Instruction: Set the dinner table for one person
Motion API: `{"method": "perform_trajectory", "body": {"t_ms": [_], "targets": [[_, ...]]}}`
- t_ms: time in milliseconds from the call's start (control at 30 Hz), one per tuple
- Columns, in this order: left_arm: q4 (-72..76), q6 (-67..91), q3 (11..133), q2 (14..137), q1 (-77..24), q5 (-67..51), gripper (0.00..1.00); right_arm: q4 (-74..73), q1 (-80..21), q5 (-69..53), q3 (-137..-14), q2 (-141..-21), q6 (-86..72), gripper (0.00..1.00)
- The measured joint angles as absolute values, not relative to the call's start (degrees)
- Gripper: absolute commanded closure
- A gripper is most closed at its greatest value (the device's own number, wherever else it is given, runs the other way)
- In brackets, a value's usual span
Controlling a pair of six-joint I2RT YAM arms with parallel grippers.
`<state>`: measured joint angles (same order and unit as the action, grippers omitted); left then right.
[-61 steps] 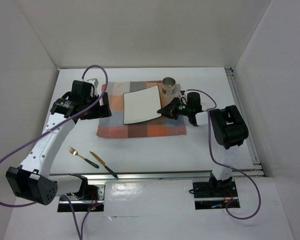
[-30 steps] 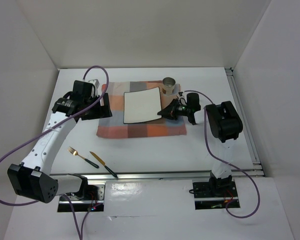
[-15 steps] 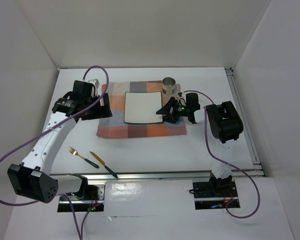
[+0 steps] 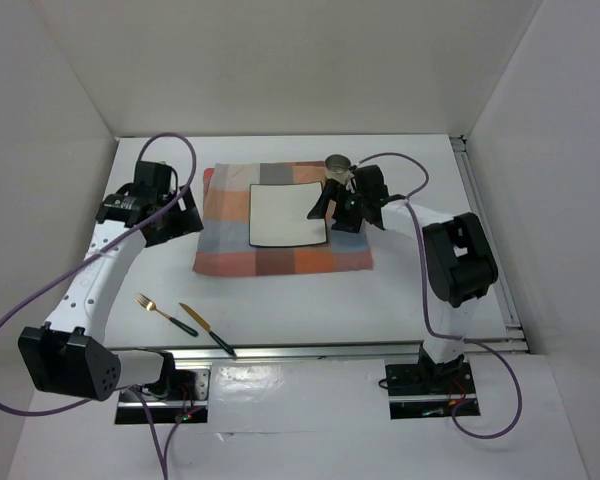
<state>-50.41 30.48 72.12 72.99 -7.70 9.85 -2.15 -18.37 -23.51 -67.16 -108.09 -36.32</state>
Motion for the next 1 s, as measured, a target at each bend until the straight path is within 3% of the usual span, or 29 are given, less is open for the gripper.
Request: {"method": "perform_trajectory", "body": {"t_ms": [300,433,500,533,567,633,767,1000], "targets": [[-55.24,30.63,82.43,75.33,-3.79,8.1,0.06,-7.9,-25.17,-6.74,-66.81,-91.2,-29.74,0.0],[-57.04,30.44,90.8,77.1,-3.22,7.64,0.04,-9.06,-34.26,-0.43,-66.92,-89.49,-25.85,0.0],[-57.65,30.37,95.2,77.93,-2.2,7.68,0.04,-10.33,-41.65,0.14,-66.92,-89.78,-23.16,0.12],[-57.91,30.39,97.06,78.22,-1.52,7.7,0.04,-10.57,-45.21,-0.6,-66.92,-89.95,-21.82,0.25],[-58.37,30.37,98.8,78.46,-1.02,7.79,0.04,-10.55,-49.01,-1.15,-66.94,-90.28,-20.38,0.32],[-58.78,30.35,101.45,78.65,-0.21,8.16,0.04,-10.61,-55.94,-2.46,-67.07,-91.39,-18.59,0.41],[-60.07,30.28,103.57,77.78,-0.01,8.34,0.03,-10.9,-64.58,-3.81,-67.88,-95.48,-16.75,0.43],[-62.19,30.2,104.12,76.09,0.67,7.16,0.03,-11.27,-70.08,-3.11,-73.28,-105.08,-14.46,0.4]]}}
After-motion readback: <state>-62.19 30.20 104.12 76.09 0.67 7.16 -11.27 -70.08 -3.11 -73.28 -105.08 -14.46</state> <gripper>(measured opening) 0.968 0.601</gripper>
